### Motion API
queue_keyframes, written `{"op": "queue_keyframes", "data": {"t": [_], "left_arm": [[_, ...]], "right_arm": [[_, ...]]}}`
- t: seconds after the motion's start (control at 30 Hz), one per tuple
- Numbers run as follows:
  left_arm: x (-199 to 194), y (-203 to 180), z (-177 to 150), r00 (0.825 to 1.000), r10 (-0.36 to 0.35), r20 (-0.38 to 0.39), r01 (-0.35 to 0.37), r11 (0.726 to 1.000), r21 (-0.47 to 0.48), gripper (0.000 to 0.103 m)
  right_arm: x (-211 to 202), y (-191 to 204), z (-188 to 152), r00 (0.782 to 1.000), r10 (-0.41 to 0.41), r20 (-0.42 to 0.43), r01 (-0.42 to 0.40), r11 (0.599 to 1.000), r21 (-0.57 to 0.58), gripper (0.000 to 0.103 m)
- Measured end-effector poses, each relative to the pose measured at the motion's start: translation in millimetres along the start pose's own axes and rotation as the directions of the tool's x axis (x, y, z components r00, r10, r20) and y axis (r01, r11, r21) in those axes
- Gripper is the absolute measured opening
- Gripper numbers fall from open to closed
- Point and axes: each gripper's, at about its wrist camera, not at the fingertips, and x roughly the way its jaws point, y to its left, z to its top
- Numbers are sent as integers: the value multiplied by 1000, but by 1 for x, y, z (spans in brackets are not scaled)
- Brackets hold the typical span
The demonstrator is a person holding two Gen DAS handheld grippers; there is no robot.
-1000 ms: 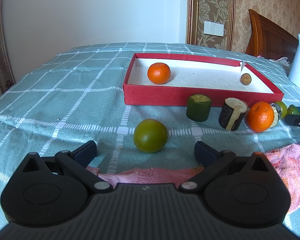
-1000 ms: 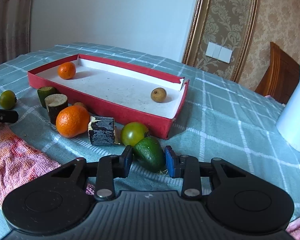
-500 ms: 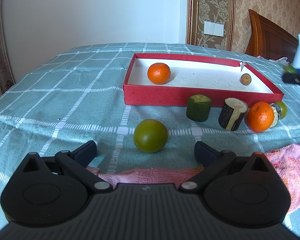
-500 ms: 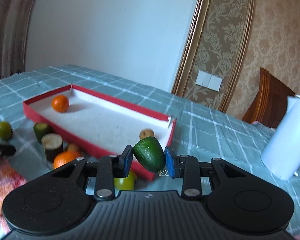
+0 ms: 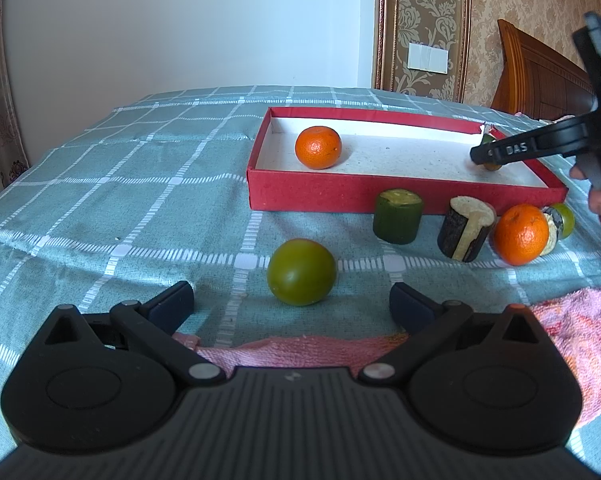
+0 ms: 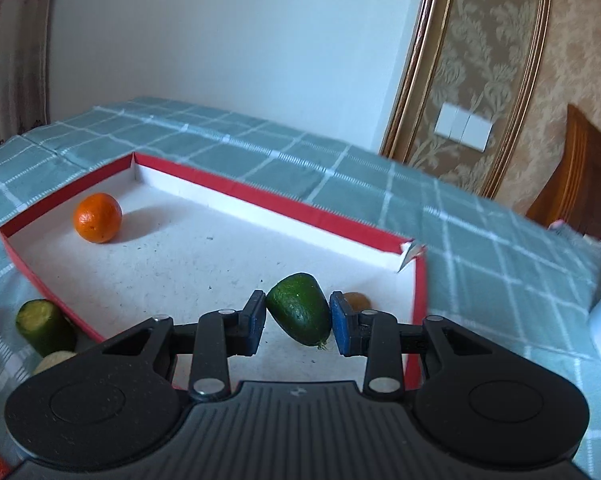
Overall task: Organize fruits
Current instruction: 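Carry the avocado into the tray and open the right tool, then withdraw the right tool while the left tool closes on the green lime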
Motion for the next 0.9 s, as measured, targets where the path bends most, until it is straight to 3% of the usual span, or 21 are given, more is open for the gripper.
{"op": "queue_keyframes", "data": {"t": [0.23,0.47,0.5,0.57,0.63,0.8,0.9], "left_arm": [[0,0,0,1000,0,0,0,1000,0,103],[0,0,0,1000,0,0,0,1000,0,103],[0,0,0,1000,0,0,0,1000,0,103],[0,0,0,1000,0,0,0,1000,0,103],[0,0,0,1000,0,1,0,1000,0,103],[0,0,0,1000,0,1,0,1000,0,103],[0,0,0,1000,0,1,0,1000,0,103]], "right_arm": [[21,-3,-4,998,-3,-70,5,999,35,34],[18,-10,-5,997,14,-73,-8,997,79,34],[16,-13,-5,997,17,-71,-11,996,86,36],[7,-18,-4,999,14,-46,-9,994,111,50],[-5,-23,-4,1000,8,-6,-7,992,129,57],[-33,-35,-8,999,37,27,-42,981,192,57],[-53,-44,-22,998,42,38,-50,969,241,67]]}}
